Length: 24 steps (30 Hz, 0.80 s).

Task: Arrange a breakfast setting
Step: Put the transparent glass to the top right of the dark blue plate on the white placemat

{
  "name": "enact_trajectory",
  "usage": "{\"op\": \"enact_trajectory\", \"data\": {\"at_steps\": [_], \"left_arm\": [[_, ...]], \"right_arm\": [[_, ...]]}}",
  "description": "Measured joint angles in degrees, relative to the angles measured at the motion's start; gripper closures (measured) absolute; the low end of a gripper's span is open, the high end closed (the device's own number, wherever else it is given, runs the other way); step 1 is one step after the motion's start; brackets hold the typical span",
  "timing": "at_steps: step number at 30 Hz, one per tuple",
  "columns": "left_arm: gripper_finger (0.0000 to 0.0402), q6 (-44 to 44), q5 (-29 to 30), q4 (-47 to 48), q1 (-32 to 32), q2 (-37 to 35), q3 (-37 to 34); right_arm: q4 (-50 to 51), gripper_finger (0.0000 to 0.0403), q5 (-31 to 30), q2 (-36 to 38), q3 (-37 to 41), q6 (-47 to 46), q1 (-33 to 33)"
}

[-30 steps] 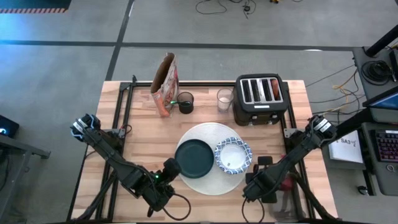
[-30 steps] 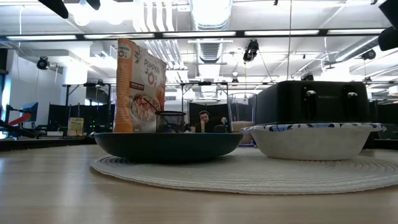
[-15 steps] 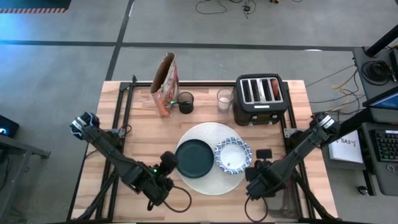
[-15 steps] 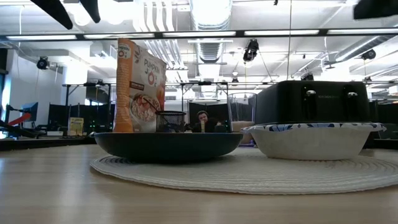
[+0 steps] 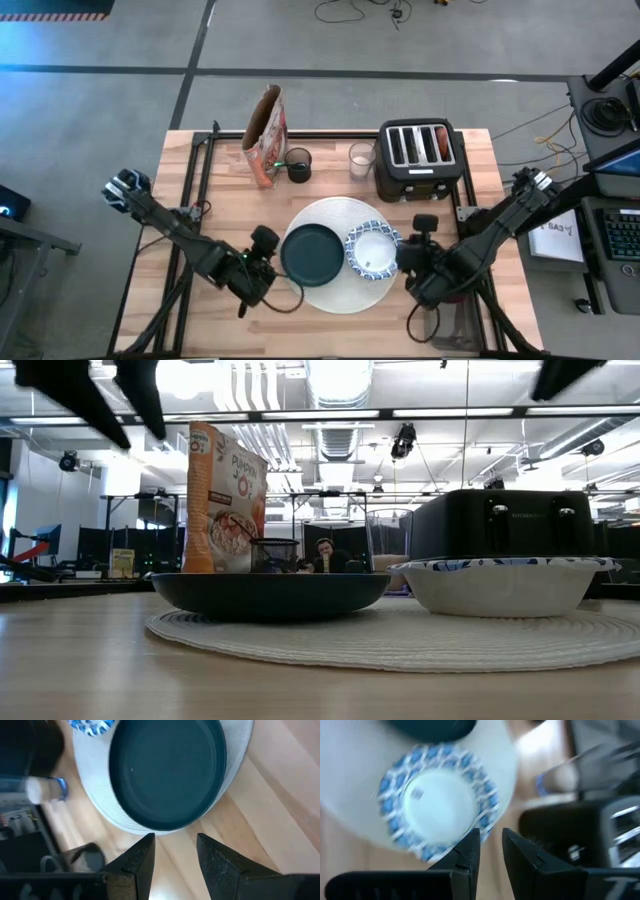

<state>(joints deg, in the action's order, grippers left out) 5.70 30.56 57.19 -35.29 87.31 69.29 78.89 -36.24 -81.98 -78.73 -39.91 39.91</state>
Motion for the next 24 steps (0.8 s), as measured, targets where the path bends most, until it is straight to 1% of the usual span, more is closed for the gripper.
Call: {"op": "enact_trajectory", "data": {"at_steps": [4, 8, 12, 14, 17, 20, 24], "left_arm": [[0.0272, 0.4, -0.1, -10.1, 2.4, -7.4, -11.8], [0.0272, 4.1, 0.0, -22.7, 5.6, -15.4, -23.7], [0.0272, 5.2, 0.0, -33.2, 7.7, -22.6, -31.0], [0.0272, 3.5, 0.2, -36.5, 7.9, -25.4, -33.1], [0.0273, -0.9, 0.2, -38.6, 7.9, -28.5, -34.3], [0.0277, -4.1, 0.2, -38.6, 7.8, -29.9, -34.3], [0.0285, -4.8, 0.3, -38.7, 7.7, -29.8, -33.4]], "right_arm": [[-0.5, 0.0332, -7.1, 2.7, 0.6, 0.0, -0.4], [-3.2, 0.0331, -12.9, 5.7, 1.8, 0.0, -2.0], [-8.6, 0.0330, -13.8, 8.7, 4.0, 0.1, -4.6], [-10.9, 0.0330, -13.3, 10.0, 5.2, 0.1, -5.6], [-14.7, 0.0332, -11.1, 11.9, 7.4, 2.8, -6.7], [-20.5, 0.0334, -8.8, 14.0, 10.3, 7.8, -7.6], [-31.4, 0.0335, -5.2, 17.5, 16.1, 16.8, -9.2]]}}
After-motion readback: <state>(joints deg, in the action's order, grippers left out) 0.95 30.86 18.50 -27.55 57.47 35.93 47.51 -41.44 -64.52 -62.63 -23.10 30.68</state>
